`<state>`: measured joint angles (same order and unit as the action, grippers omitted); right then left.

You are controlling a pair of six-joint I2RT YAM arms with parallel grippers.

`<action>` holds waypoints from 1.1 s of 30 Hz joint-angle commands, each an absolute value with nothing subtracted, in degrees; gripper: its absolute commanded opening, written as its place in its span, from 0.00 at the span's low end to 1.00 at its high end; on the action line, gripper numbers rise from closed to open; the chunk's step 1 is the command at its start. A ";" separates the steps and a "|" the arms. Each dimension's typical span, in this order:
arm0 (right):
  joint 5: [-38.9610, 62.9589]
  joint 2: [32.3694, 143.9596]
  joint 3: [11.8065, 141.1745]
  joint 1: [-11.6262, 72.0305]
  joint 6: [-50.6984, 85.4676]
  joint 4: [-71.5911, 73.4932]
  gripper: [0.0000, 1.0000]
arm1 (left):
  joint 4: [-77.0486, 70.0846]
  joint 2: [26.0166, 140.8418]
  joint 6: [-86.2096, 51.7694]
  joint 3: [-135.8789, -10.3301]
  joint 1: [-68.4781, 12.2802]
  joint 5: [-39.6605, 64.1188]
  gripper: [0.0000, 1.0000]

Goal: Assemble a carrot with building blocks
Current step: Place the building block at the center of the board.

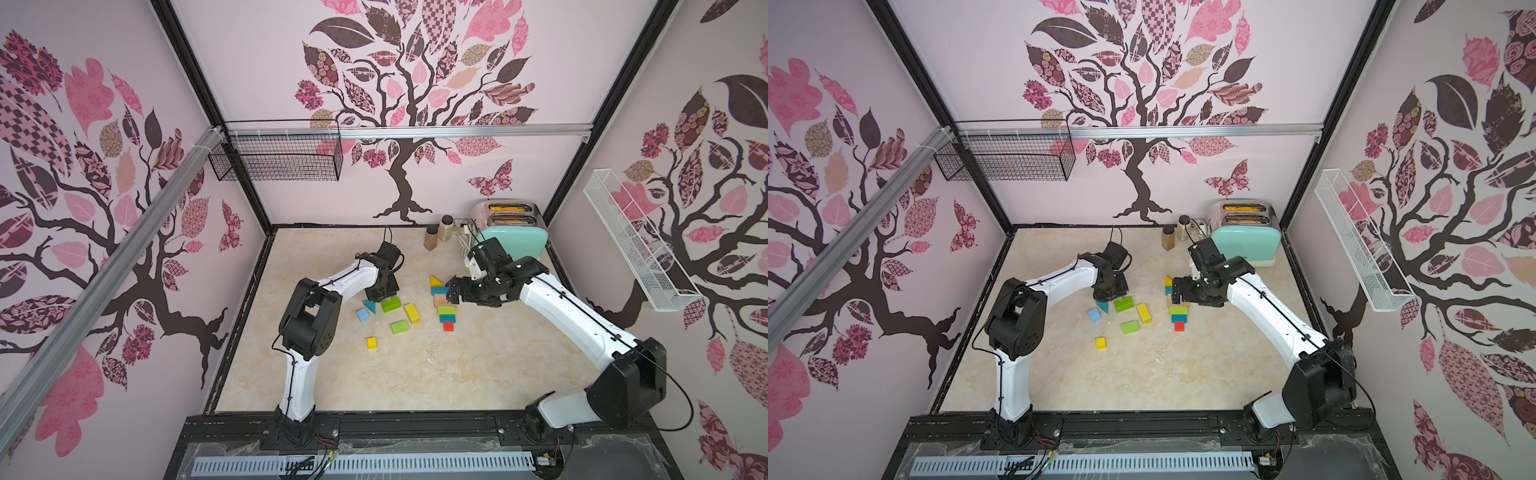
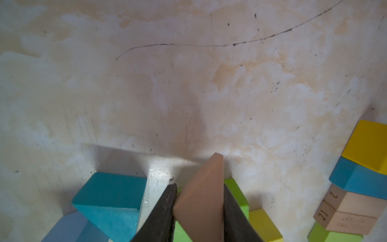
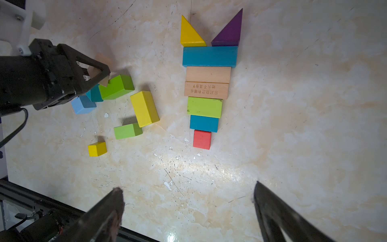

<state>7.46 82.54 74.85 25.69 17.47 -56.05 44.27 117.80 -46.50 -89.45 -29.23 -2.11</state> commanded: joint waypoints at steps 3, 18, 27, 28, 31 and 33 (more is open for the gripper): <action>7.68 82.39 75.49 25.67 16.82 -55.32 0.99 | 43.94 116.94 -46.79 -92.56 -29.62 -3.78 0.37; 7.69 82.73 76.00 25.64 16.64 -55.33 0.99 | 42.78 120.23 -47.02 -92.76 -29.70 -4.62 0.38; 9.48 88.23 80.02 28.74 14.08 -52.95 0.99 | 40.84 106.74 -44.59 -89.02 -29.48 -8.55 0.72; 8.96 89.80 81.13 29.67 13.77 -52.47 0.99 | 40.79 104.96 -44.12 -88.46 -29.23 -8.53 0.75; 8.02 95.30 85.25 32.15 13.46 -51.18 0.93 | 39.77 99.05 -42.32 -85.32 -27.86 -6.69 0.81; 7.06 99.99 88.75 33.91 12.90 -50.55 0.82 | 40.04 95.14 -41.46 -82.89 -26.14 -3.31 0.83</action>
<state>8.56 95.79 84.25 31.90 14.55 -52.90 40.45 98.54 -43.70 -85.73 -28.16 -5.80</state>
